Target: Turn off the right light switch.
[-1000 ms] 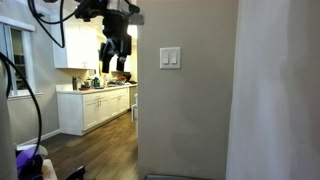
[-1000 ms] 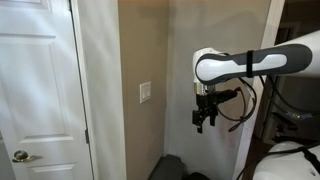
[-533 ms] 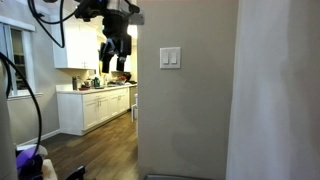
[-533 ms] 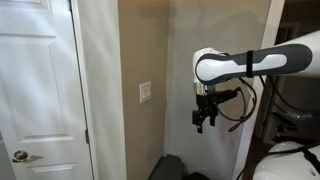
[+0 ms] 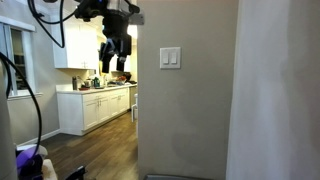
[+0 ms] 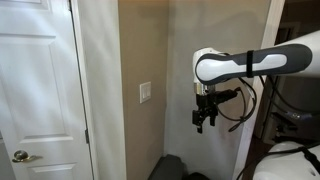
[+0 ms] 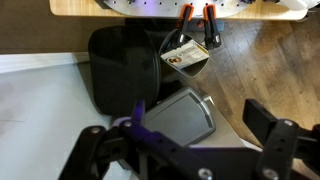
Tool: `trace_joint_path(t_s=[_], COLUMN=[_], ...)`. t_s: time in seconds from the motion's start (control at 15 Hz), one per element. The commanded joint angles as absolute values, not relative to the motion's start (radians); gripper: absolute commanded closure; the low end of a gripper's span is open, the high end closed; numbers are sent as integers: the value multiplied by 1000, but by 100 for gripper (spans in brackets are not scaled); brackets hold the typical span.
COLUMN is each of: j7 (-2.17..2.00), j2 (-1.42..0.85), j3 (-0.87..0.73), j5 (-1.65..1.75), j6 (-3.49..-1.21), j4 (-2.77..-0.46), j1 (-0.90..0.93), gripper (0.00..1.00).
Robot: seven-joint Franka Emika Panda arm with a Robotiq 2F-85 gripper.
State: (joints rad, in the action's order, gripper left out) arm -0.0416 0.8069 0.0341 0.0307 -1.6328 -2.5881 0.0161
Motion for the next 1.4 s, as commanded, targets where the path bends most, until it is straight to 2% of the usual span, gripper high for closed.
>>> trace_joint_path(t_s=[0.0, 1.0, 1.33], j7=[-42, -42, -62], j2=[806, 806, 725], j3=[34, 34, 51], j5=[30, 30, 43], j6=[-1631, -1631, -1660], j4=[-2586, -2586, -2524], j1=[16, 16, 10], gripper=[0, 0, 0])
